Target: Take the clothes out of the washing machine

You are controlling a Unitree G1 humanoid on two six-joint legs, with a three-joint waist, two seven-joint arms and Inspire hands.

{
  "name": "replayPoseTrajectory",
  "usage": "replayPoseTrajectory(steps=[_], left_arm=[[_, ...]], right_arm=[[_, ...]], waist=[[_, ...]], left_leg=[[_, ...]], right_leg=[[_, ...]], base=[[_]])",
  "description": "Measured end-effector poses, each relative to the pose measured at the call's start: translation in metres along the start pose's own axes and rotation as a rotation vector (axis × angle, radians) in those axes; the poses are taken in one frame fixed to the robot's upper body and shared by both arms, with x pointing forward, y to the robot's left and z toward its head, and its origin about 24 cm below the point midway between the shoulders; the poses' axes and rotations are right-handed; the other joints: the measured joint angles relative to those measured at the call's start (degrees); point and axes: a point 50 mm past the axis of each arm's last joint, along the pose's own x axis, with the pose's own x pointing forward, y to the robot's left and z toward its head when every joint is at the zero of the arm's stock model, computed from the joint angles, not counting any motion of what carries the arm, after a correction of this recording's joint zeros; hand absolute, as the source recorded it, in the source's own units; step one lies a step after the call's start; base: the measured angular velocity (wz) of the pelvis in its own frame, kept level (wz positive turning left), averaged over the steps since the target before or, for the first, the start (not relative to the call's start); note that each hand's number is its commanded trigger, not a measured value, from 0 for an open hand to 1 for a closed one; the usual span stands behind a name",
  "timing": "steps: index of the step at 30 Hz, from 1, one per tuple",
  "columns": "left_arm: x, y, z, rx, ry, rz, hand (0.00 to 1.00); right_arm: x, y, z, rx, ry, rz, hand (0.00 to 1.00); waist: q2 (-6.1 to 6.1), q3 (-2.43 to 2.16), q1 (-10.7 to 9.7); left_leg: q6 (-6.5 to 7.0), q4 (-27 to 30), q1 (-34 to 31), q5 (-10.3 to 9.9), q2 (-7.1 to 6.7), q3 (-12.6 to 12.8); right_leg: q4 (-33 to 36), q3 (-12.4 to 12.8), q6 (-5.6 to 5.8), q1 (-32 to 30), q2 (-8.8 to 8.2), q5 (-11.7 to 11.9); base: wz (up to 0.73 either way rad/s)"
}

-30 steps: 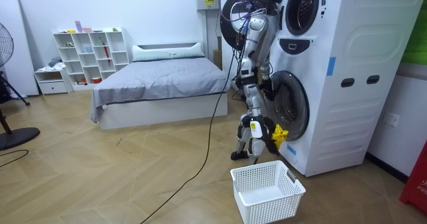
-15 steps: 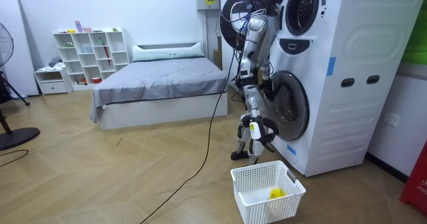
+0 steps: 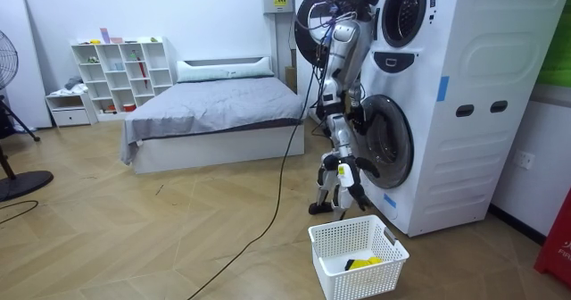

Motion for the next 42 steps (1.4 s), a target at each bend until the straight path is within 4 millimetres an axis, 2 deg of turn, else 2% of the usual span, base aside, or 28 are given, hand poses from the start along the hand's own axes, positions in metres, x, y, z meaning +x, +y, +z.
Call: replayPoseTrajectory(steps=[5,8,11,12,13,14,17,18,22,23,25,30,32,34,36,39,42], left_arm=[[0.0,0.001,-0.002,-0.014,0.004,0.004,0.0],[-0.001,0.002,-0.005,-0.026,0.014,0.007,0.0],[-0.003,0.001,-0.01,-0.038,0.027,0.01,0.0],[-0.003,0.002,-0.012,-0.03,0.029,0.013,0.0],[-0.003,0.002,-0.012,-0.025,0.029,0.016,0.0],[-0.003,0.003,-0.012,-0.026,0.028,0.024,0.0],[-0.005,0.001,-0.016,-0.059,0.032,0.033,0.0],[-0.006,0.002,-0.016,-0.067,0.034,0.04,0.0],[-0.006,0.007,-0.016,-0.103,0.035,0.083,0.0],[-0.006,0.009,-0.017,-0.125,0.035,0.106,0.0],[-0.008,0.014,-0.022,-0.176,0.053,0.161,0.0],[-0.01,0.016,-0.03,-0.257,0.08,0.227,0.0],[-0.011,0.018,-0.03,-0.267,0.079,0.238,0.0],[-0.012,0.018,-0.034,-0.285,0.093,0.247,0.0],[-0.014,0.019,-0.039,-0.303,0.111,0.254,0.0],[-0.015,0.018,-0.045,-0.313,0.134,0.258,0.0],[-0.017,0.018,-0.051,-0.314,0.155,0.261,0.0]], right_arm=[[-0.002,-0.005,-0.004,-0.007,0.012,-0.01,0.0],[-0.008,-0.017,-0.016,-0.014,0.054,-0.034,0.0],[-0.019,-0.038,-0.036,-0.07,0.12,-0.067,0.0],[-0.025,-0.045,-0.046,-0.103,0.161,-0.076,0.0],[-0.028,-0.048,-0.052,-0.12,0.182,-0.079,0.0],[-0.034,-0.051,-0.063,-0.136,0.225,-0.08,0.0],[-0.047,-0.054,-0.089,-0.16,0.344,-0.072,0.0],[-0.052,-0.054,-0.099,-0.17,0.391,-0.068,0.0],[-0.063,-0.041,-0.12,-0.168,0.483,-0.028,0.0],[-0.065,-0.038,-0.126,-0.168,0.508,-0.015,0.0],[-0.068,-0.031,-0.131,-0.169,0.534,0.012,0.0],[-0.071,-0.025,-0.138,-0.283,0.6,0.076,0.0],[-0.07,-0.022,-0.139,-0.337,0.614,0.1,0.0],[-0.07,-0.019,-0.139,-0.371,0.617,0.119,0.0],[-0.068,-0.014,-0.139,-0.417,0.615,0.149,0.0],[-0.066,-0.007,-0.139,-0.465,0.612,0.186,0.0],[-0.066,-0.004,-0.139,-0.514,0.61,0.213,0.0]], waist=[[-0.27,-0.02,0.0],[-1.57,0.3,0.1],[-2.53,0.29,0.0],[-3.09,-0.09,0.3],[-3.29,-0.25,0.6],[-3.7,-0.41,1.5],[-4.11,-0.66,1.7],[-4.47,-0.79,2.4],[-6.37,-0.74,4.3],[-7.37,-0.72,5.0],[-9.35,-0.78,6.5],[-12.23,-1.07,10.2],[-13.01,-0.87,11.2],[-13.41,-0.79,12.4],[-13.64,-0.7,13.7],[-13.75,-0.66,14.2],[-13.72,-0.47,14.4]], left_leg=[[0.0,0.9,0.0,0.0,0.05,-0.5],[-0.01,1.2,2.1,0.0,0.12,-2.0],[-0.06,0.7,5.0,0.0,0.97,-4.3],[-0.13,0.3,5.9,0.0,1.03,-5.1],[-0.2,0.3,6.2,-0.1,1.1,-5.5],[-0.33,-0.2,7.0,0.0,1.12,-6.2],[-0.41,-1.5,9.2,0.1,1.3,-8.8],[-0.41,-1.7,10.2,0.1,1.33,-9.7],[-0.48,-1.8,12.4,0.2,1.0,-12.9],[-0.48,-1.9,12.8,0.2,1.04,-13.9],[-0.49,-1.9,13.9,0.2,1.12,-15.5],[-0.5,-2.6,16.2,0.2,0.99,-18.4],[-0.5,-3.1,16.9,0.2,0.94,-19.5],[-0.5,-3.2,17.2,0.2,0.94,-20.5],[-0.5,-3.5,17.7,0.2,0.95,-21.7],[-0.5,-3.6,17.9,0.2,0.94,-22.5],[-0.5,-3.6,17.9,0.2,0.95,-23.2]], right_leg=[[0.0,-0.5,-0.04,0.5,-0.35,-0.1],[-0.3,-1.1,-0.18,3.2,-0.6,-0.8],[-2.4,-3.6,-0.09,7.6,-1.09,-1.1],[-2.7,-4.4,-0.25,8.8,-1.24,-1.2],[-3.1,-4.8,-0.2,9.4,-1.29,-1.3],[-3.7,-5.7,-0.07,10.6,-1.46,-1.3],[-6.4,-8.2,-0.52,14.5,-1.63,-0.8],[-7.3,-9.1,-0.58,15.9,-1.93,-0.8],[-9.9,-12.5,-0.78,19.9,-2.66,-0.7],[-10.9,-13.4,-0.81,21.0,-2.69,-0.7],[-13.0,-15.2,-0.83,23.7,-3.28,-0.6],[-17.8,-18.4,-0.61,29.3,-3.48,-0.3],[-19.3,-19.2,-0.51,30.8,-3.46,-0.1],[-20.5,-19.4,-0.36,32.2,-3.45,0.1],[-21.3,-20.8,-0.22,33.4,-3.62,0.3],[-21.3,-22.3,-0.16,34.0,-3.66,0.4],[-21.3,-22.6,-0.16,34.4,-3.66,0.4]], base=[[0.06],[0.16],[0.33],[0.4],[0.32],[0.25],[0.37],[0.4],[0.49],[0.42],[0.44],[0.37],[0.32],[0.24],[0.15],[0.2],[0.18]])
